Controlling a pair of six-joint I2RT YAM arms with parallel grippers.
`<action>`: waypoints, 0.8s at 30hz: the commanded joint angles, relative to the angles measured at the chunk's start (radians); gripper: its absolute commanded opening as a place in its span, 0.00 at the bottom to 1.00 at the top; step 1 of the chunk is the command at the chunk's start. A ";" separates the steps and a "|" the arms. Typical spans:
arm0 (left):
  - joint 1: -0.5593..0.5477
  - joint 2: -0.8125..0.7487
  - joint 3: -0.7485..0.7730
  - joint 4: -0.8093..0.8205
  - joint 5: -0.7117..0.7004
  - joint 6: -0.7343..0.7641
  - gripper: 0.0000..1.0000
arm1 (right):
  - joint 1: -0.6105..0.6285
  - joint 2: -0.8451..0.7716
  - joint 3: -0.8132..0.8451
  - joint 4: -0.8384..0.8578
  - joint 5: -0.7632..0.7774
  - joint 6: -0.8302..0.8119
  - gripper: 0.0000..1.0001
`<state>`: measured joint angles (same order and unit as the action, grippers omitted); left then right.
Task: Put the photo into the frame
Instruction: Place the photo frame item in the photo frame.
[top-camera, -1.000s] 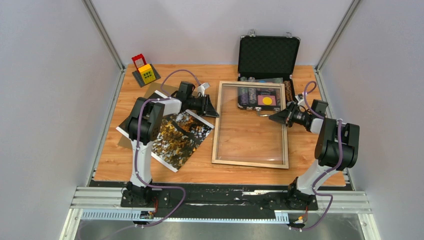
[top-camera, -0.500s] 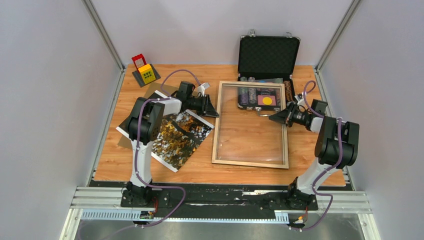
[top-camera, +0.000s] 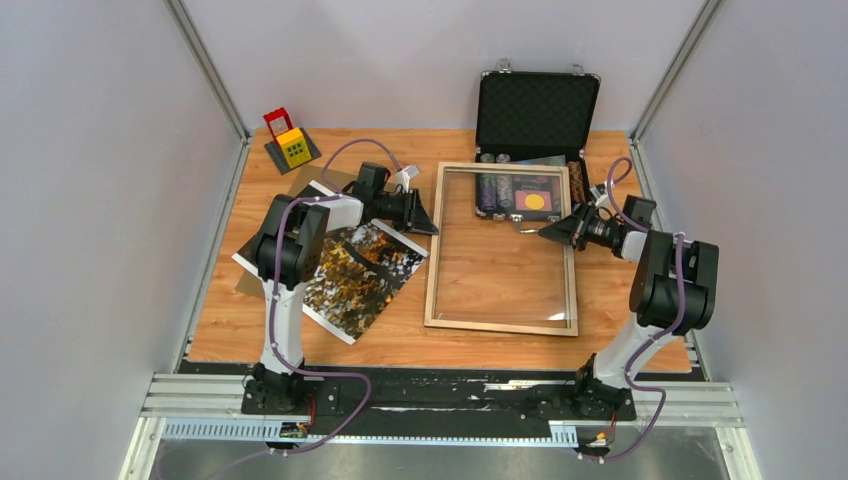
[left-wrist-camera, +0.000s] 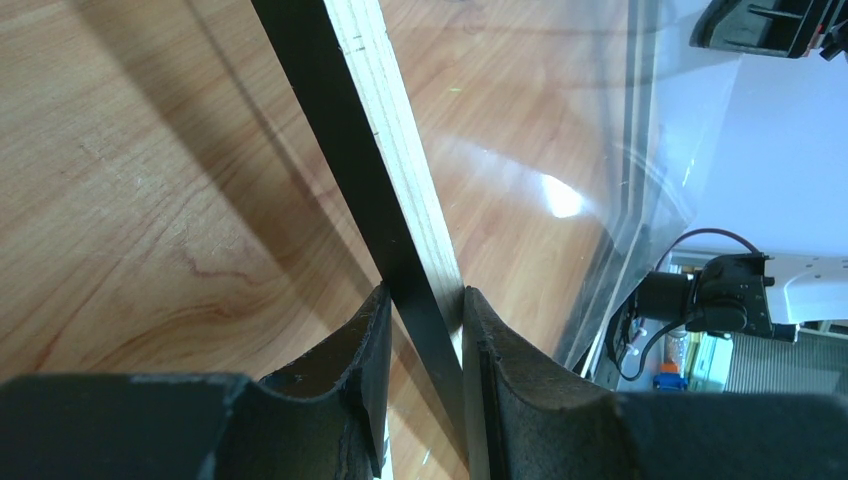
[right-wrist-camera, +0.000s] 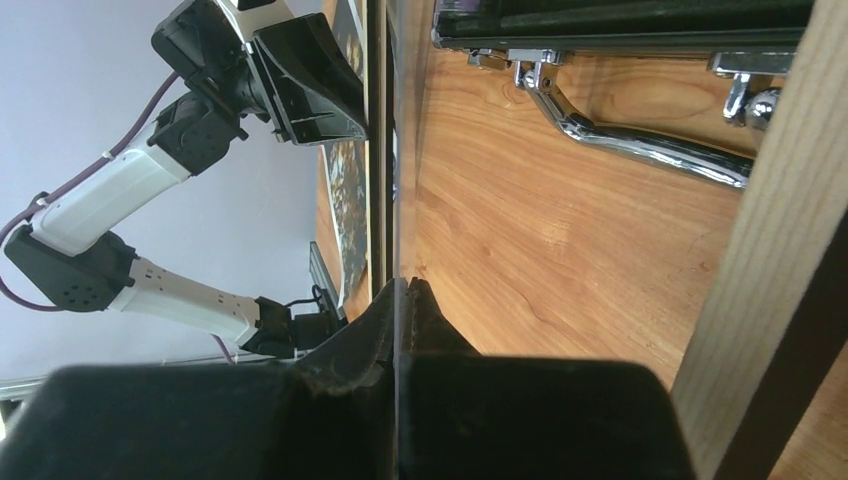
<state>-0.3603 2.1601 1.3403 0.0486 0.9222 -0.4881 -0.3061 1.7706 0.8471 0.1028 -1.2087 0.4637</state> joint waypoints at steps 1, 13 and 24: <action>-0.014 0.013 0.036 0.025 0.018 0.036 0.00 | 0.011 0.024 0.011 0.054 -0.029 0.043 0.00; -0.014 0.015 0.034 0.026 0.015 0.035 0.00 | 0.013 0.012 -0.008 0.135 -0.053 0.213 0.00; -0.014 0.022 0.036 0.022 0.009 0.039 0.00 | 0.013 0.014 -0.006 0.192 -0.105 0.295 0.00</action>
<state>-0.3607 2.1635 1.3441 0.0456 0.9226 -0.4881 -0.2993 1.7901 0.8371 0.2287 -1.2598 0.7094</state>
